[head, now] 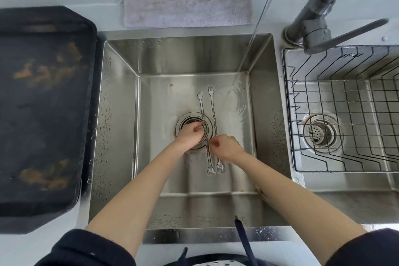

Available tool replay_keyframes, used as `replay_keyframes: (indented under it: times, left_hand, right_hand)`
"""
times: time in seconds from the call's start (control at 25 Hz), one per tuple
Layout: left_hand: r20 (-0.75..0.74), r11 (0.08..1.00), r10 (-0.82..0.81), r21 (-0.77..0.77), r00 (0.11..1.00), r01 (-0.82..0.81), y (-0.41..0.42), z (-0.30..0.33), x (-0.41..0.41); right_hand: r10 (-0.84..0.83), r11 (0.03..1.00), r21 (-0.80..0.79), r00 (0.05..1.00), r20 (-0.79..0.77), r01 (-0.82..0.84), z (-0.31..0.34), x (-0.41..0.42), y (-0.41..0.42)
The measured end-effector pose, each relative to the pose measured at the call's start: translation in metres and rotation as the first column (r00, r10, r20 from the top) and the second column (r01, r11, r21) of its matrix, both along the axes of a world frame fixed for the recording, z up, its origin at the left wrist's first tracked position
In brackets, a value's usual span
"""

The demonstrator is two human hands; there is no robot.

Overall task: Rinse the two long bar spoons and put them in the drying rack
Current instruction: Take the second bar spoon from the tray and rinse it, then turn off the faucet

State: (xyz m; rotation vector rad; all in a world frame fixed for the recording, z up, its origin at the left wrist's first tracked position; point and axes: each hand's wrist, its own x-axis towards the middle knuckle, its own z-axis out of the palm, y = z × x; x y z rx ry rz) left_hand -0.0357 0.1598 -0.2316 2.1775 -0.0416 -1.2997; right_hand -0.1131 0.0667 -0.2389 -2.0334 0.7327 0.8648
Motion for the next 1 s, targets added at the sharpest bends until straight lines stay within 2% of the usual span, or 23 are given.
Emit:
replay_keyframes:
  times: [0.24, 0.48, 0.64, 0.72, 0.88, 1.0]
  left_hand:
    - [0.188, 0.952, -0.294, 0.141, 0.937, 0.27, 0.009, 0.032, -0.002]
    - [0.307, 0.836, -0.536, 0.32, 0.787, 0.445, 0.016, 0.07, -0.005]
    - [0.378, 0.801, -0.594, 0.353, 0.71, 0.483, 0.013, 0.1, -0.008]
    - [0.459, 0.798, -0.602, 0.367, 0.653, 0.477, 0.008, 0.118, -0.011]
    - [0.601, 0.814, -0.571, 0.325, 0.56, 0.481, -0.009, 0.154, -0.017]
    - [0.669, 0.828, -0.53, 0.276, 0.522, 0.488, -0.024, 0.179, -0.02]
  right_hand:
    - [0.13, 0.989, -0.079, 0.991, 0.037, -0.127, 0.033, -0.008, -0.011]
    - [0.294, 0.94, -0.197, 0.954, 0.052, -0.279, 0.077, -0.021, -0.025]
    - [0.344, 0.901, -0.311, 0.935, 0.084, -0.303, 0.104, -0.031, -0.036]
    - [0.352, 0.885, -0.366, 0.928, 0.123, -0.287, 0.12, -0.038, -0.043]
    - [0.335, 0.867, -0.448, 0.919, 0.206, -0.216, 0.147, -0.051, -0.062]
    - [0.283, 0.871, -0.475, 0.919, 0.276, -0.125, 0.167, -0.062, -0.076]
